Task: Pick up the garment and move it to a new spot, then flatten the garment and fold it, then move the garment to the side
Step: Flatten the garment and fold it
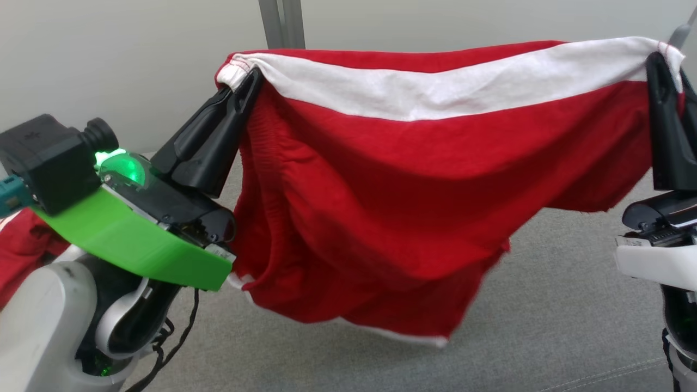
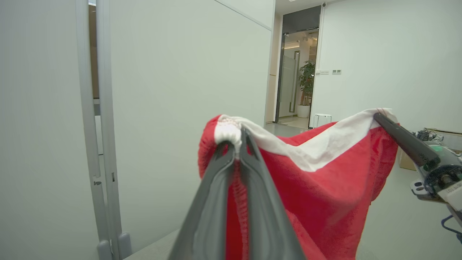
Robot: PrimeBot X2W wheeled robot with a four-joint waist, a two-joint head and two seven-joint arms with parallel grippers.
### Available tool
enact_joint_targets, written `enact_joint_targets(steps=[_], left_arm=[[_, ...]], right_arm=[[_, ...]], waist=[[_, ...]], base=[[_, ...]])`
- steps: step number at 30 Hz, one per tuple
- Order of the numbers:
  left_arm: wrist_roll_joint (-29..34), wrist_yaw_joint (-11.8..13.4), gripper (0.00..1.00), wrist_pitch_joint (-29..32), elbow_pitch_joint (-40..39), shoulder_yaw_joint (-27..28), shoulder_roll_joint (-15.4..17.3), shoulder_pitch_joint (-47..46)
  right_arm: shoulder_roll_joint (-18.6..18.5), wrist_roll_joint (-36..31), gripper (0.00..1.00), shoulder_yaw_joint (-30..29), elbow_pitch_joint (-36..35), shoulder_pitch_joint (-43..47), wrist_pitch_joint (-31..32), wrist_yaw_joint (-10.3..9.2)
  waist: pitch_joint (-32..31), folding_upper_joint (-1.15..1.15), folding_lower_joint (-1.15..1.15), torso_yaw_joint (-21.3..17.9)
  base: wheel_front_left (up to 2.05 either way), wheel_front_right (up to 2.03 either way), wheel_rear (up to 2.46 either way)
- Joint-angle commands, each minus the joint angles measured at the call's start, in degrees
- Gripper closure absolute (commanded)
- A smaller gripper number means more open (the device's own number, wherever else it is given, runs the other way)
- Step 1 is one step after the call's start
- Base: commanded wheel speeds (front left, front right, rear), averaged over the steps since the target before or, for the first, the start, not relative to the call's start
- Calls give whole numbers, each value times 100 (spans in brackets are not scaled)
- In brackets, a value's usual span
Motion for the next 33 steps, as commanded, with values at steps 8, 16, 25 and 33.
enact_joint_targets(steps=[8,16,25,33], left_arm=[[-72,189,100,489,368,39,176,-406],[436,-154,100,246,2336,4,-215,-2150],[965,-568,100,-976,4559,98,-878,-4057],[772,-968,100,-1794,5455,-231,-1162,-3399]], right_arm=[[45,309,100,-34,396,-74,431,1],[81,297,100,574,2715,-2499,-209,1],[703,36,100,595,4859,-4762,-1294,1],[764,429,100,1346,5844,-4167,-2018,1]], waist=[[543,0,0,-68],[1550,0,0,-105],[2524,0,0,-97],[2949,0,0,25]], base=[[0,0,0],[0,0,0],[0,0,0],[0,0,0]])
